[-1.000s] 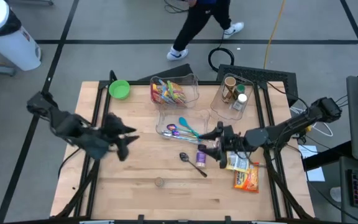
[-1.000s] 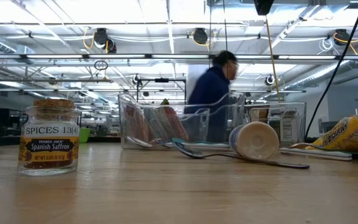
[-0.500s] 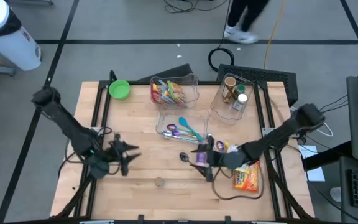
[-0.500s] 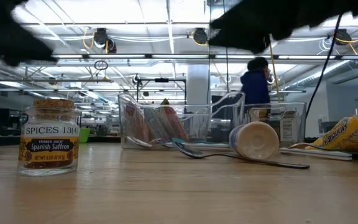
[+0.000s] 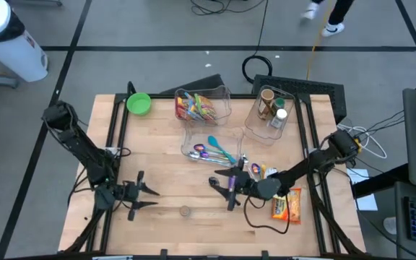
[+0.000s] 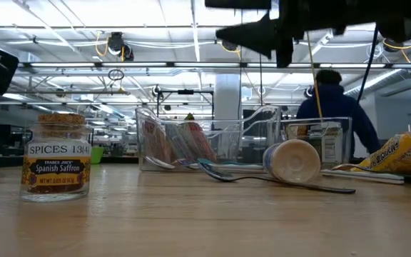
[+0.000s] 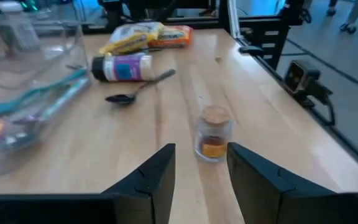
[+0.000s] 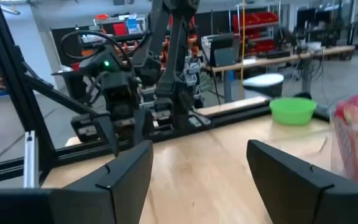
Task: Pick & Place Food Item
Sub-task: Put the brown seasoning bottle into the top right transparent bin
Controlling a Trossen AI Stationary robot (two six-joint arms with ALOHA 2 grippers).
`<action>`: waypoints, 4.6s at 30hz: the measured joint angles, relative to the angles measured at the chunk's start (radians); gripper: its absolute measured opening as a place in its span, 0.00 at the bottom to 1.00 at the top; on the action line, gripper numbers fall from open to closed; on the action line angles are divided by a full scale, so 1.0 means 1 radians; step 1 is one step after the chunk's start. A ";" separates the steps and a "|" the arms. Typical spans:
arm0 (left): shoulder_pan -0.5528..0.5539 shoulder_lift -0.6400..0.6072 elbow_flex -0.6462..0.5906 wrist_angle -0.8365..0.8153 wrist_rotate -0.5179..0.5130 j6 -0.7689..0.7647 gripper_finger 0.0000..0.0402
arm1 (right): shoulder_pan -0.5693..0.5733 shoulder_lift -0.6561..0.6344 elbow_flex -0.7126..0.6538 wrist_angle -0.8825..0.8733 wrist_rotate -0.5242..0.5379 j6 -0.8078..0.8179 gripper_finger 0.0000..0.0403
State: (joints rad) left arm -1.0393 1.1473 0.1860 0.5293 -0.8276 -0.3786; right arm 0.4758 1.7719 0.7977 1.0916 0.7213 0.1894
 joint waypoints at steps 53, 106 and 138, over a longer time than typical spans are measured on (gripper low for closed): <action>0.252 0.544 0.157 0.394 0.325 0.032 0.86 | -0.009 -0.013 0.058 -0.081 -0.044 -0.127 0.63; 0.410 0.854 0.409 0.313 0.417 -0.038 0.86 | -0.071 -0.013 0.057 -0.153 -0.099 -0.183 0.63; 0.450 0.729 0.404 0.136 0.484 0.011 0.47 | -0.070 -0.013 0.057 -0.166 -0.099 -0.185 0.63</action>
State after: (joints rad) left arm -0.5897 1.8761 0.5903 0.6652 -0.3435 -0.3677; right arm 0.4053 1.7592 0.8547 0.9255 0.6224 0.0045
